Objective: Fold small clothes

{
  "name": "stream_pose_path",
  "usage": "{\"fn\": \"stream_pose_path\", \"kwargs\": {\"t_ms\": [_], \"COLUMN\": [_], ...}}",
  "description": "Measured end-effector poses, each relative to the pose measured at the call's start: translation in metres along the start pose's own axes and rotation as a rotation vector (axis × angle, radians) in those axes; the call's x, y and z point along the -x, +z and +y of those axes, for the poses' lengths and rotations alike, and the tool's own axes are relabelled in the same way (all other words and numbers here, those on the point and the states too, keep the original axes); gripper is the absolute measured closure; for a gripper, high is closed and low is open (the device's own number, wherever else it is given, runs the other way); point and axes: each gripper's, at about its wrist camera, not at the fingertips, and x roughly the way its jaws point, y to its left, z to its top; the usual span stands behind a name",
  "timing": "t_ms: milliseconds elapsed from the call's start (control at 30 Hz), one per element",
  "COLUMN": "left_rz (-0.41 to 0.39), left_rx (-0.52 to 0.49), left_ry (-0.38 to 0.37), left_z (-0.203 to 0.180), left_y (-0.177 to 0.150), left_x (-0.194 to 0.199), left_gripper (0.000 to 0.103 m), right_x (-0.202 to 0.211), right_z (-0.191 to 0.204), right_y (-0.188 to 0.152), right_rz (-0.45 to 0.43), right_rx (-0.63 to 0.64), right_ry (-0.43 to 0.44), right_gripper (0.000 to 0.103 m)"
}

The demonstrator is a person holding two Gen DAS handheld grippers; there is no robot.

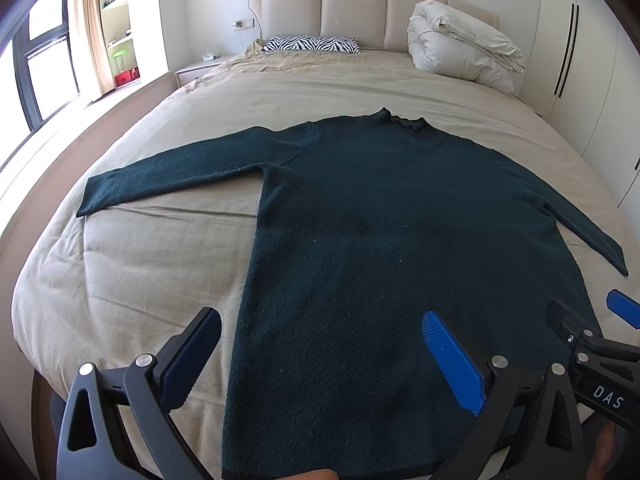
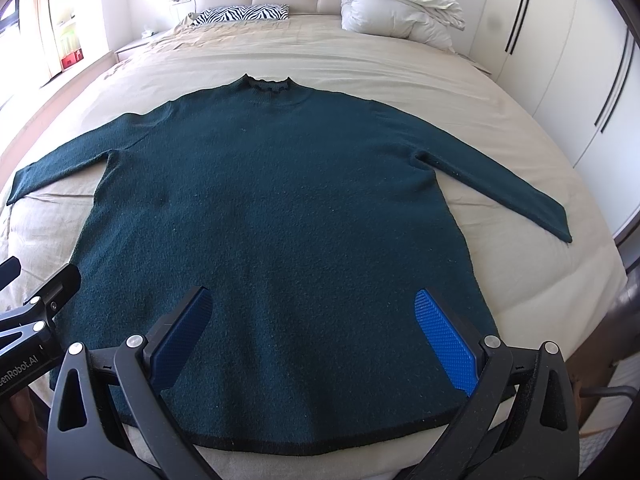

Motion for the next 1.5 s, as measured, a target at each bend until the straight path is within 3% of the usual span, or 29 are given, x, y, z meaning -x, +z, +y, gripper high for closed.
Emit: {"fn": "stream_pose_path", "kwargs": {"t_ms": [200, 300, 400, 500, 633, 700, 767, 1033, 1200, 1300, 1400, 1467, 1500], "left_rz": [-0.036, -0.058, -0.043, -0.058, -0.103, -0.052, -0.017, -0.181, -0.219, -0.192, -0.188, -0.209, -0.216], "left_rx": [0.011, 0.065, 0.182, 0.276, 0.314, 0.366, 0.501, 0.890, 1.100, 1.172, 1.237, 1.246, 1.235], "left_ry": [-0.024, -0.107, -0.232, -0.282, -0.215, -0.226, -0.285, -0.365, -0.349, -0.322, -0.342, -0.341, -0.339], "left_z": [0.009, 0.028, 0.063, 0.102, 0.143, 0.164, 0.193, 0.320, 0.385, 0.410, 0.425, 0.431, 0.434], "left_y": [0.000, 0.003, 0.015, 0.026, 0.037, 0.038, 0.036, 0.042, 0.048, 0.052, 0.052, 0.057, 0.061], "left_x": [0.002, 0.005, -0.001, -0.008, -0.016, -0.025, -0.036, -0.071, -0.113, -0.142, -0.165, -0.170, -0.173], "left_gripper": [0.000, 0.000, 0.000, 0.000, 0.000, 0.000, 0.000, 0.001, 0.006, 0.010, 0.015, 0.016, 0.022], "right_x": [-0.003, -0.004, 0.002, 0.011, 0.017, 0.018, 0.020, 0.024, 0.012, 0.000, -0.016, -0.024, -0.028], "right_z": [0.001, -0.001, -0.002, -0.003, -0.001, 0.005, 0.012, 0.043, 0.051, 0.056, 0.061, 0.062, 0.062], "right_y": [0.002, 0.004, 0.010, 0.018, 0.033, 0.040, 0.046, 0.065, 0.078, 0.085, 0.089, 0.090, 0.090], "right_rz": [0.006, -0.003, -0.039, -0.092, -0.126, -0.131, -0.144, -0.165, -0.141, -0.119, -0.093, -0.081, -0.077], "right_rx": [0.004, -0.011, -0.035, -0.061, -0.098, -0.093, -0.084, -0.052, -0.091, -0.106, -0.117, -0.132, -0.141], "right_ry": [0.000, 0.012, 0.057, 0.104, 0.166, 0.185, 0.207, 0.315, 0.381, 0.402, 0.420, 0.431, 0.439], "right_gripper": [0.000, 0.000, 0.000, 0.000, 0.000, 0.000, 0.000, 0.000, 0.001, 0.003, 0.006, 0.007, 0.007]}}
